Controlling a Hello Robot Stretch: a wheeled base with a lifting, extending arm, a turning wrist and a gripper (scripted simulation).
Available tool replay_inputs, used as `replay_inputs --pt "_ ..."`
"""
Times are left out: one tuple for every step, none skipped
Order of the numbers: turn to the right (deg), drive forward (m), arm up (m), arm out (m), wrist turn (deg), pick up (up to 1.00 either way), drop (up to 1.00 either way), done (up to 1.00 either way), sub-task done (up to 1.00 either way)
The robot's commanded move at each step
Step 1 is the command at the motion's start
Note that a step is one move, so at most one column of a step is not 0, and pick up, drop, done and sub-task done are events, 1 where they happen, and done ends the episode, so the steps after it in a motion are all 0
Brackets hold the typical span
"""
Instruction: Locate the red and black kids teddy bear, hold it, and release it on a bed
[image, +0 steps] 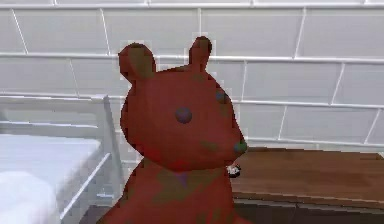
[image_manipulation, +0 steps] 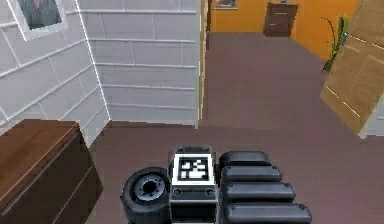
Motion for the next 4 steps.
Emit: replay_inputs --pt "45.0 0.0 0.0 0.0 0.0 0.0 0.0 0.0 0.0" --pt "45.0 0.0 0.0 0.0 0.0 0.0 0.0 0.0 0.0" --pt "18.0 0.0 0.0 0.0 0.0 0.0 0.0 0.0 0.0" --pt "-45.0 0.0 0.0 0.0 0.0 0.0 0.0 0.0 0.0"
